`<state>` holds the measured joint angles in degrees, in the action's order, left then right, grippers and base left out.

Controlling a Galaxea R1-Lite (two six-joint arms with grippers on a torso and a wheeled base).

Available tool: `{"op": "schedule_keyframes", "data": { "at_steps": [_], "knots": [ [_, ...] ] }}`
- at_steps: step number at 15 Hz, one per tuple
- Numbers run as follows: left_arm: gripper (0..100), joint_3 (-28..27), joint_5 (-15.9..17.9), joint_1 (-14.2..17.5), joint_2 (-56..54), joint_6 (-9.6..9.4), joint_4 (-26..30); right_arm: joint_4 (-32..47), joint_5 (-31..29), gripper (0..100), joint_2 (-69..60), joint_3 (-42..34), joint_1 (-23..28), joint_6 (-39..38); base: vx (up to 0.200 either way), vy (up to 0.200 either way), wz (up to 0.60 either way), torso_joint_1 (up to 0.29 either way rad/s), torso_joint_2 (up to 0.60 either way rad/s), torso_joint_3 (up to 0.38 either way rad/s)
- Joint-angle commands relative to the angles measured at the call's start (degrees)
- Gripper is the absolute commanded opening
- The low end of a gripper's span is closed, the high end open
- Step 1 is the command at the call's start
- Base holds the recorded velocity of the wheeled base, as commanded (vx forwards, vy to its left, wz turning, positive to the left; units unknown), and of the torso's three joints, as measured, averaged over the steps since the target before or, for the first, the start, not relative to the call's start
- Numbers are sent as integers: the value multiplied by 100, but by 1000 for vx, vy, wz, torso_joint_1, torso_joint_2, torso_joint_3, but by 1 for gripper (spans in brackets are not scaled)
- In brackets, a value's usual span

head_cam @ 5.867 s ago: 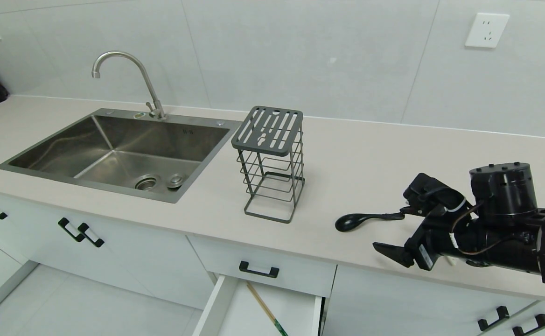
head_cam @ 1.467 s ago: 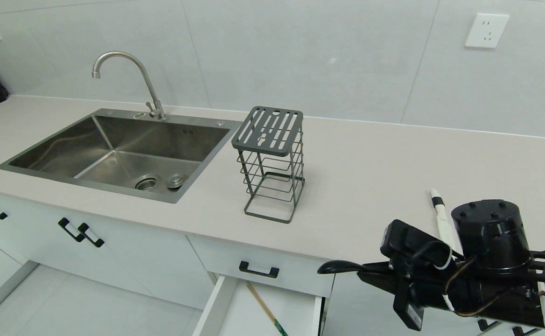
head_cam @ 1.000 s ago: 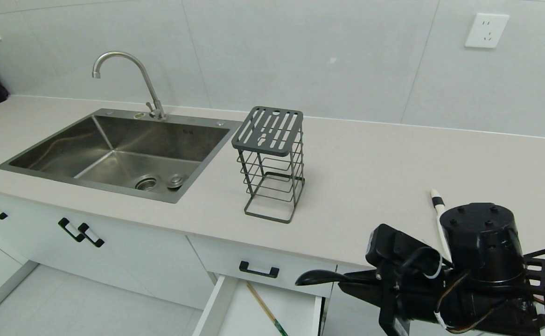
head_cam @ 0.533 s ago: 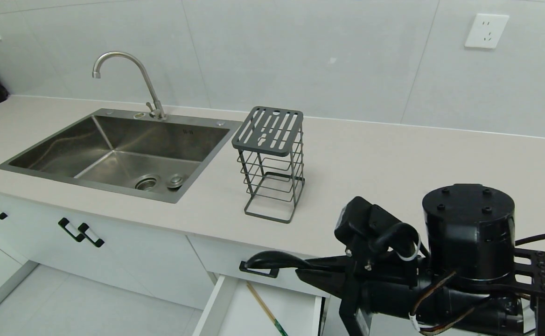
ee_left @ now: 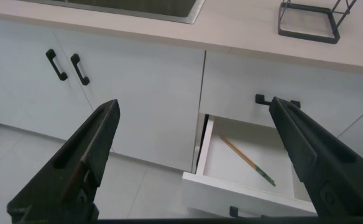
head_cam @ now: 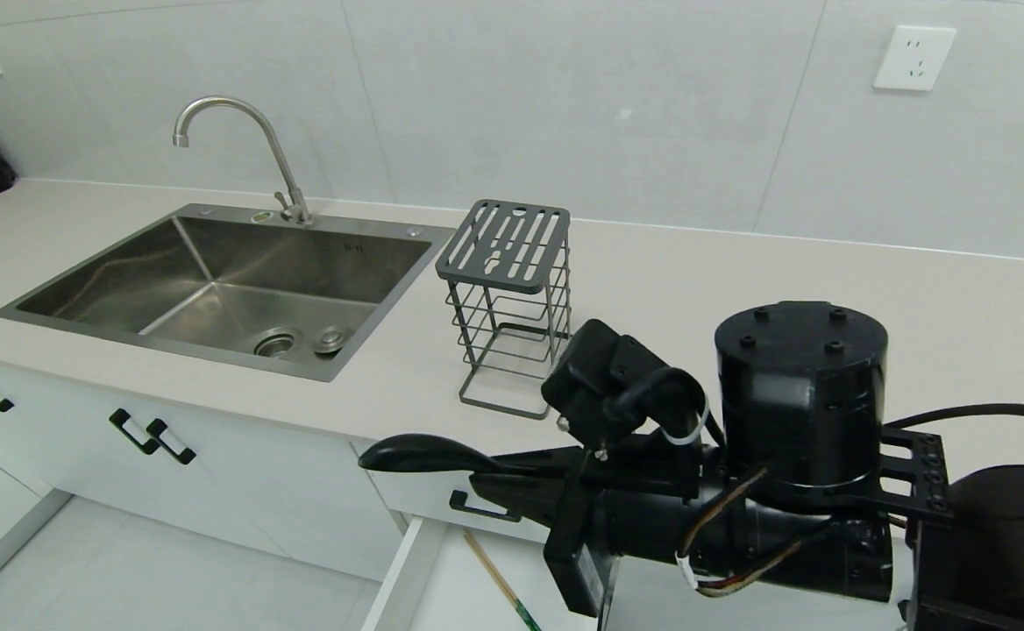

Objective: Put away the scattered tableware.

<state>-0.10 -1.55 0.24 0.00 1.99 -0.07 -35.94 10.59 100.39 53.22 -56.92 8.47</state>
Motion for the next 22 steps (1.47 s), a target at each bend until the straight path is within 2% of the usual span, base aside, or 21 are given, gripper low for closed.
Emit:
{"op": "schedule_keyframes", "data": {
  "at_steps": [1, 4, 17, 22],
  "knots": [
    [100, 1, -3, 2, 0, 3, -1, -1, -5, 0, 306, 303, -12, 322, 0, 0, 0, 0, 0, 0],
    [100, 1, -3, 2, 0, 3, -1, 34, -31, 0, 473, 566, -21, 515, 0, 0, 0, 0, 0, 0],
    [100, 1, -3, 2, 0, 3, -1, 69, -31, 0, 701, 540, -74, 339, 0, 0, 0, 0, 0, 0],
    [100, 1, -3, 2, 0, 3, -1, 69, -31, 0, 701, 540, -74, 330, 0, 0, 0, -188, 356, 187]
  ]
}}
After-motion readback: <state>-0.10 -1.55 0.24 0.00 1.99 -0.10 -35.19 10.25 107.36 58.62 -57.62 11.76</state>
